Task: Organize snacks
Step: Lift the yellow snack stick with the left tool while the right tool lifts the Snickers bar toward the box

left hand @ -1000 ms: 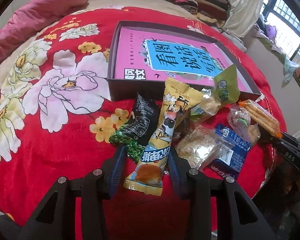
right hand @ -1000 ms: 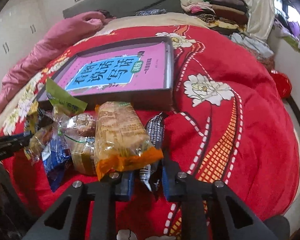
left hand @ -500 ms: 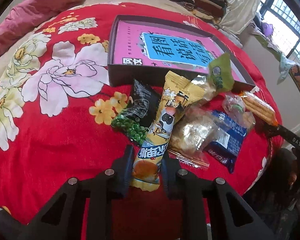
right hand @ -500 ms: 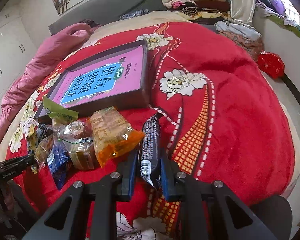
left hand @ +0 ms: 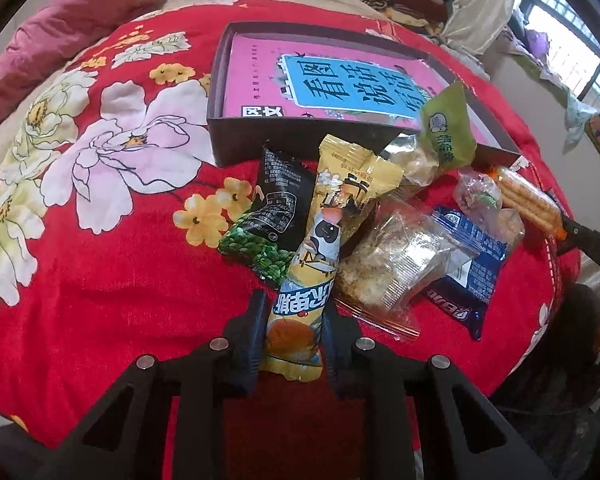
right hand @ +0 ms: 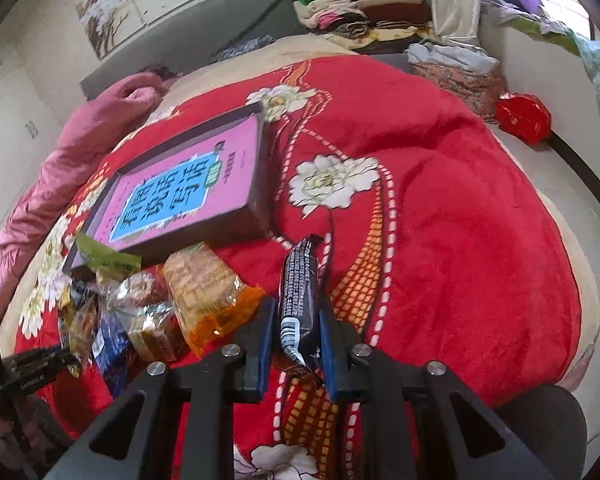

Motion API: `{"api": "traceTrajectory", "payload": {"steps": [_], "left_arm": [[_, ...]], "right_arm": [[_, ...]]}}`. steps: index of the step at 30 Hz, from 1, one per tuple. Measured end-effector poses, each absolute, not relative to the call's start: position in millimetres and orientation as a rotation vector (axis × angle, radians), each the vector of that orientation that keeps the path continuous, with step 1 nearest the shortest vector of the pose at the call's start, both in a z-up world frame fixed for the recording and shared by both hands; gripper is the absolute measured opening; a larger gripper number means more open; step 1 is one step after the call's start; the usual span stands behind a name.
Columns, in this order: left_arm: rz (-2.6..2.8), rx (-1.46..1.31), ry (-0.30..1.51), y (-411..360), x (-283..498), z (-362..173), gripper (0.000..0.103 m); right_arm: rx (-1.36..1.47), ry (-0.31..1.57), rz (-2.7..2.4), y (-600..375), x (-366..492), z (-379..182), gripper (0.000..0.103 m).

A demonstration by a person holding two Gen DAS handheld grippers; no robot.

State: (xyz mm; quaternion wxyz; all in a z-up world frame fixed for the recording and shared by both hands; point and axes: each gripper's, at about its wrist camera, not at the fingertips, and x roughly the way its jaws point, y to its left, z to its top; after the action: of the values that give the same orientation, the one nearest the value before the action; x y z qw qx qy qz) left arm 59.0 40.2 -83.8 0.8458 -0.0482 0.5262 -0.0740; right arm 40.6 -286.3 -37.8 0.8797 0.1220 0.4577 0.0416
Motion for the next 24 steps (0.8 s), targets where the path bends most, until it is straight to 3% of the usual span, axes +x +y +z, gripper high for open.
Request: {"api": "traceTrajectory", "payload": {"steps": [17,24], "left_arm": [[-0.186,-0.257,1.058,62.4,43.8,-53.1,0.025],[-0.193,-0.265,1.055,61.7,44.0,-53.8,0.025]], "right_arm": [[0.216,0.861,0.118,-279.2,34.0,-20.1,0.018],[0.235,0.947,0.099,-283.6,42.0,-35.1,0.018]]}}
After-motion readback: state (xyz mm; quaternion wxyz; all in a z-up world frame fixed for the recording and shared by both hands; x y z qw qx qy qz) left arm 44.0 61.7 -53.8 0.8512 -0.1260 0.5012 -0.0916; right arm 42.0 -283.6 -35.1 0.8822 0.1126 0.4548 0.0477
